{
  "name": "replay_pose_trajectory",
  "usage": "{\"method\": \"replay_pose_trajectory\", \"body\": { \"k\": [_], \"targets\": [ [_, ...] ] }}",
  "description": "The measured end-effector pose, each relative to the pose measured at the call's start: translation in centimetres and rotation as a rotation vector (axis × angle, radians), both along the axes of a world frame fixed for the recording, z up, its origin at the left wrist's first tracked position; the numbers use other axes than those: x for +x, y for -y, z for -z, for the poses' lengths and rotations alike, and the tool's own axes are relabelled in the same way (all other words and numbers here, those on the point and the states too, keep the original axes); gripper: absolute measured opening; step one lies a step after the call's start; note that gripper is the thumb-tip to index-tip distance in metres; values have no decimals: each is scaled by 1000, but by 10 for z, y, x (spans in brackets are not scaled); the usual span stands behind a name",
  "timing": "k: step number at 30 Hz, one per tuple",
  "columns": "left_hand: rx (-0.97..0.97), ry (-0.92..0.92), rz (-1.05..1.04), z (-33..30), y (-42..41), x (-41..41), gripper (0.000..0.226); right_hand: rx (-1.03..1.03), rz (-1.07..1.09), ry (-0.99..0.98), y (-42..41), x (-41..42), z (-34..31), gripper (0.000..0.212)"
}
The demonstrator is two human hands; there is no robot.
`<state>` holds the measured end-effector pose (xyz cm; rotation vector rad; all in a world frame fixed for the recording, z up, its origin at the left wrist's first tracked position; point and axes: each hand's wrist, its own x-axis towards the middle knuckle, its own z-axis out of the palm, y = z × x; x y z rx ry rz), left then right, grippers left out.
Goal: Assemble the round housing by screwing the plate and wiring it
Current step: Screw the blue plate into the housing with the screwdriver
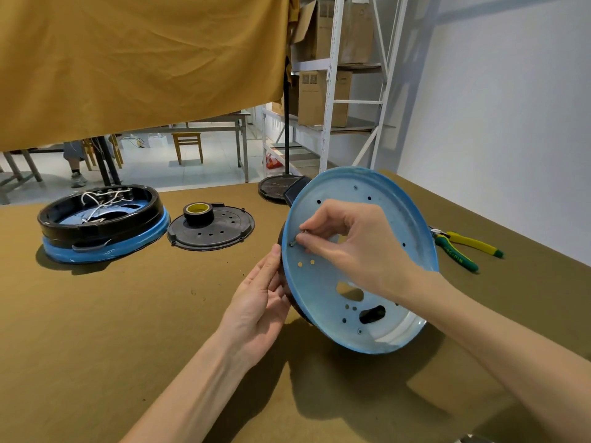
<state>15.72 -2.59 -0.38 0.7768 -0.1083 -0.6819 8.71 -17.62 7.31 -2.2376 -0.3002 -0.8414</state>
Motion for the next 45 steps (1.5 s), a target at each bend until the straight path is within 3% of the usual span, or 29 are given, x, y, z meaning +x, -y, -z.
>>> {"method": "replay_pose_trajectory", "body": {
  "k": [4,7,15,24,31,33,40,42,45],
  "targets": [
    [-99,-31,9,-5,-2,-2,49,-87,45,-14,6,-2,-17,6],
    [-98,-17,-25,-5,-1,-2,42,-136,60,-147,12,-3,-26,1],
    [-16,123,-116,-16,1,1,34,-195,4,-399,17,3,-59,21],
    [-33,49,-84,-15,-2,7,46,-336,-4,-520,9,31,-78,17],
    [-41,-43,-83,-6,-6,13,39,-422,11,-675,2,52,-87,17],
    [-41,-56,-85,-4,-7,13,39,-435,29,-675,-1,53,-82,19],
    [-90,-142,-72,-1,-6,15,41,-599,147,-344,-19,49,-43,20],
    [-106,-151,-73,0,-8,15,41,-605,141,-372,-19,52,-48,21],
    [-109,-126,-64,2,-9,14,39,-487,84,-602,-10,61,-68,22]
  ]
}}
